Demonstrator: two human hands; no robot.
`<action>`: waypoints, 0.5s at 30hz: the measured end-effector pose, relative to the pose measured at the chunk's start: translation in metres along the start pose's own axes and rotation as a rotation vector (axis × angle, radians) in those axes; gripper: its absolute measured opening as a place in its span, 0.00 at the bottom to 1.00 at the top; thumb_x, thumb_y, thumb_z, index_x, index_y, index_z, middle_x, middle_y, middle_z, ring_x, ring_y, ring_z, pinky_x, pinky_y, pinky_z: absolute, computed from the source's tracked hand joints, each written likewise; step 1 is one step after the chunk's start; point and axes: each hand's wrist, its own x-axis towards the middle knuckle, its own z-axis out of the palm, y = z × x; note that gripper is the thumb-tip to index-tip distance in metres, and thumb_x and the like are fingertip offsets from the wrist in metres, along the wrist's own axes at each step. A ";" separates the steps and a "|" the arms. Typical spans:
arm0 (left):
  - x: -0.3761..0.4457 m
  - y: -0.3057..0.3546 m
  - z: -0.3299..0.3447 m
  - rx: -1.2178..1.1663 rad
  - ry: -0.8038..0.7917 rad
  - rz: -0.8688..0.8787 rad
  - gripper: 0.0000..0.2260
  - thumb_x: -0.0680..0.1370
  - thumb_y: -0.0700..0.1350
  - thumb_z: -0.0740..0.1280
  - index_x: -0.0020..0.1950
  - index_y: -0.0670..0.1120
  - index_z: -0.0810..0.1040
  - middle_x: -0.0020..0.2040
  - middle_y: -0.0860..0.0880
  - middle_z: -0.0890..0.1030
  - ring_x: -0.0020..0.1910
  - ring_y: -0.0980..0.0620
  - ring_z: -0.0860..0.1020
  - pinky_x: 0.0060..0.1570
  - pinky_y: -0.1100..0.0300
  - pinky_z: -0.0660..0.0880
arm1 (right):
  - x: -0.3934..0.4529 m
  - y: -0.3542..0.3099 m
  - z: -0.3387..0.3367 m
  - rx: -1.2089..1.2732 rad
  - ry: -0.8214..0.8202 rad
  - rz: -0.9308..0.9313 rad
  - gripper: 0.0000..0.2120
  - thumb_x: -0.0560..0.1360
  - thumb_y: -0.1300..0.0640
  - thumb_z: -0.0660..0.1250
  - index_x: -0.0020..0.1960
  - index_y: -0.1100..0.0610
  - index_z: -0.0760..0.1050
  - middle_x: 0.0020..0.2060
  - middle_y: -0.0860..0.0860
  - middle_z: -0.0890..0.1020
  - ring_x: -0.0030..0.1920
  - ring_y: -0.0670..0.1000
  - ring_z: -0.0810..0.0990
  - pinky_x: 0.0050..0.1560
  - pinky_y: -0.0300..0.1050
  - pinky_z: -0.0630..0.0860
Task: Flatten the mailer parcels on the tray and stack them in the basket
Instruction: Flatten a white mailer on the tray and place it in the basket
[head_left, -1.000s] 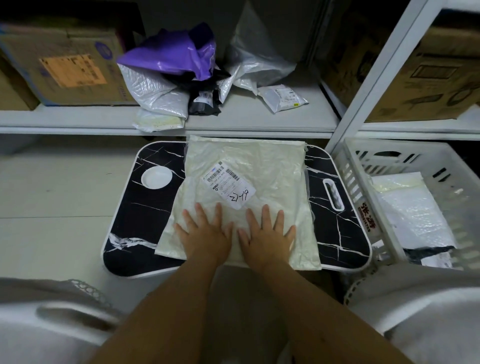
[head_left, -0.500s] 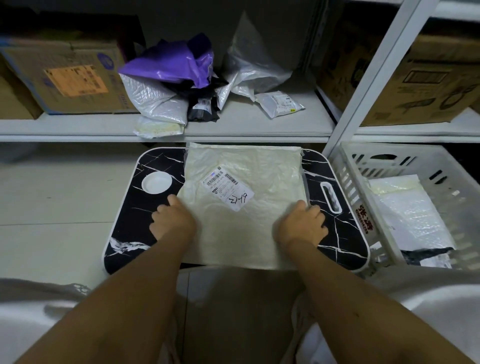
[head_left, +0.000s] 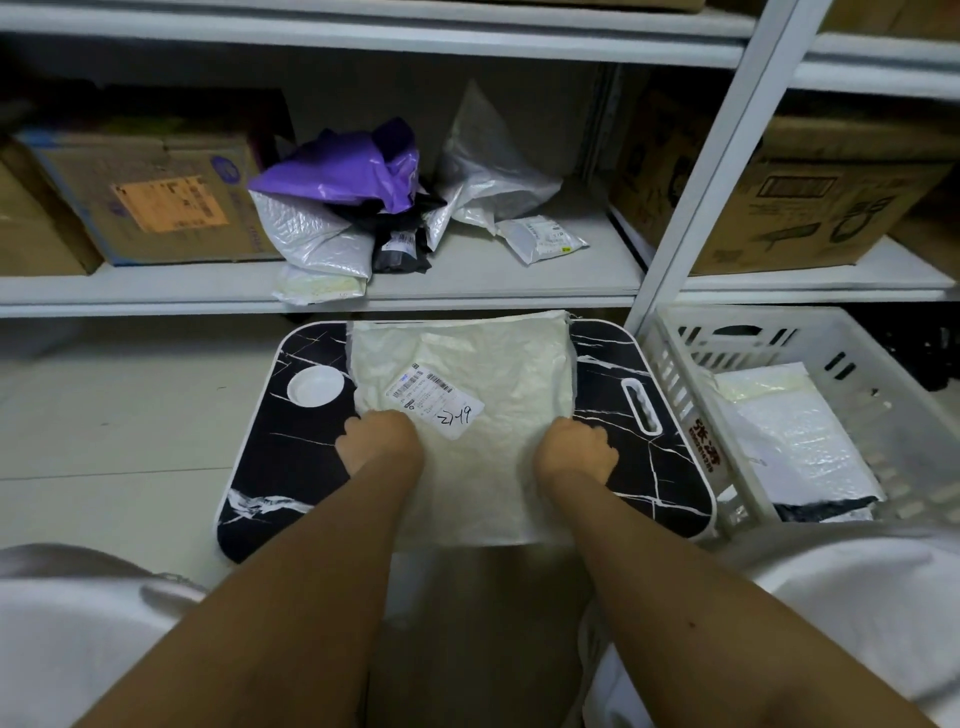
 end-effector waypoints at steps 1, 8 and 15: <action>-0.004 0.003 -0.002 0.022 0.014 0.025 0.15 0.78 0.43 0.58 0.64 0.45 0.73 0.64 0.45 0.73 0.62 0.46 0.69 0.59 0.54 0.67 | -0.003 -0.003 -0.002 -0.045 0.020 -0.043 0.16 0.79 0.59 0.55 0.65 0.56 0.72 0.61 0.52 0.77 0.66 0.55 0.67 0.60 0.51 0.67; -0.030 0.014 -0.033 0.098 0.164 0.095 0.16 0.77 0.40 0.58 0.64 0.45 0.73 0.63 0.45 0.74 0.62 0.46 0.70 0.58 0.54 0.68 | -0.017 -0.008 -0.046 -0.312 0.201 -0.211 0.15 0.76 0.56 0.60 0.61 0.53 0.74 0.53 0.50 0.79 0.61 0.55 0.66 0.53 0.50 0.64; -0.057 0.052 -0.084 0.051 0.263 0.199 0.15 0.77 0.41 0.59 0.62 0.44 0.74 0.61 0.44 0.76 0.60 0.44 0.73 0.54 0.54 0.71 | -0.006 0.021 -0.113 -0.365 0.260 -0.124 0.15 0.76 0.58 0.63 0.63 0.54 0.74 0.57 0.53 0.77 0.61 0.56 0.72 0.47 0.47 0.68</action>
